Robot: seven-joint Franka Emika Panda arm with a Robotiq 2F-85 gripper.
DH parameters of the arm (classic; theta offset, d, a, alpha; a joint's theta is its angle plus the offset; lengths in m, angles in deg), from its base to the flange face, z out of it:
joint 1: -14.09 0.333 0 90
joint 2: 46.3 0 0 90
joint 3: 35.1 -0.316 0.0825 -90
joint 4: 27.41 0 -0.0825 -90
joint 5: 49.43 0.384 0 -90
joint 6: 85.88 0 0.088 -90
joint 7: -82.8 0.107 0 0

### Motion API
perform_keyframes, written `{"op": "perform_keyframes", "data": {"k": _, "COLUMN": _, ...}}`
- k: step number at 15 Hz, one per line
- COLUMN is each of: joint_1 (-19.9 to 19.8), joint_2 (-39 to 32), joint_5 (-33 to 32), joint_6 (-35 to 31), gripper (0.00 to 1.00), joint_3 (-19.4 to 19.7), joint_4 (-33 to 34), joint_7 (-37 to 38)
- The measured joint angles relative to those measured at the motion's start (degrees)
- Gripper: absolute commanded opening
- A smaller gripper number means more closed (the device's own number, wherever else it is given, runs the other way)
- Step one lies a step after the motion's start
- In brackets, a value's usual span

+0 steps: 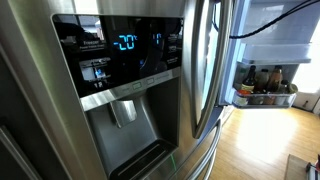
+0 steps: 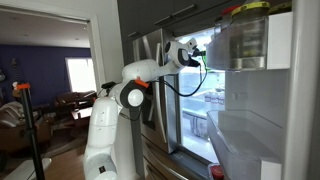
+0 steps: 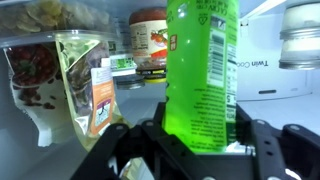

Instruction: Put the green bottle on top tray of fridge, then put it on the top fridge side rack

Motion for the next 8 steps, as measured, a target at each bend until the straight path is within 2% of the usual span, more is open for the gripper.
{"op": "perform_keyframes", "data": {"k": 8, "joint_1": 0.4, "joint_2": -4.35, "joint_5": -0.84, "joint_6": 9.28, "gripper": 0.37, "joint_3": 0.0, "joint_4": 8.88, "joint_7": -0.71}}
